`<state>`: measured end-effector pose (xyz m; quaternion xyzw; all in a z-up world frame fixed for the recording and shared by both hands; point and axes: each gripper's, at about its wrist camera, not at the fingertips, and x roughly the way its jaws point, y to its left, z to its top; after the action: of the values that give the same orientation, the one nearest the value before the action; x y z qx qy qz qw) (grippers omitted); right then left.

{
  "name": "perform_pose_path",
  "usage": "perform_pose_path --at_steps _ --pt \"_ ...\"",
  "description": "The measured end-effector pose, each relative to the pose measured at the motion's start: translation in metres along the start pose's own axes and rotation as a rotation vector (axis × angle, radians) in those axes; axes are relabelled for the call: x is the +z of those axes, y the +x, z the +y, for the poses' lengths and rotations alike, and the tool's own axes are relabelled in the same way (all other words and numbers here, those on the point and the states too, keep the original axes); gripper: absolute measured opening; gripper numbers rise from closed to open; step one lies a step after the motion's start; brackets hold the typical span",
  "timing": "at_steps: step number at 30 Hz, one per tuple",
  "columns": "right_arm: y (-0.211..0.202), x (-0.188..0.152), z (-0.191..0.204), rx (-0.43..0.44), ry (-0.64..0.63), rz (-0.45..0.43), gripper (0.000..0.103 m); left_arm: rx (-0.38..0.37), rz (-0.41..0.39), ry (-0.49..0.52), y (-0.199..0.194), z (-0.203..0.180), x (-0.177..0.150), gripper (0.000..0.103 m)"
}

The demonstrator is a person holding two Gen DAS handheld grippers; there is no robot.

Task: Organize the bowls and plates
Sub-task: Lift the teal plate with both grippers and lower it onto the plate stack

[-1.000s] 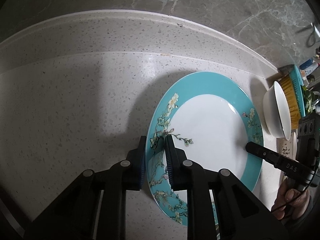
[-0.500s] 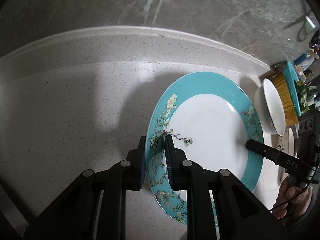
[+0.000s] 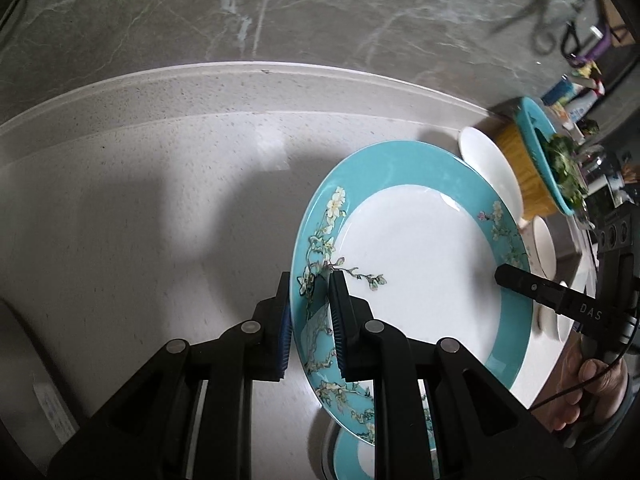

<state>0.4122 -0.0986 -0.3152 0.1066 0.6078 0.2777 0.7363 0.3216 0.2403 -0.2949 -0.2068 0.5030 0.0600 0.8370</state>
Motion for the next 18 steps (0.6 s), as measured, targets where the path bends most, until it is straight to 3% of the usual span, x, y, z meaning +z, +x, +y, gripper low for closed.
perform_pose_path --at_steps 8,18 --pt "-0.027 -0.051 -0.002 -0.013 0.019 -0.004 0.011 -0.005 0.001 0.042 -0.024 -0.022 -0.05 0.015" --pt "-0.028 -0.109 -0.019 -0.059 0.034 0.017 0.012 0.0 0.048 0.06 -0.011 -0.03 -0.118 0.015"
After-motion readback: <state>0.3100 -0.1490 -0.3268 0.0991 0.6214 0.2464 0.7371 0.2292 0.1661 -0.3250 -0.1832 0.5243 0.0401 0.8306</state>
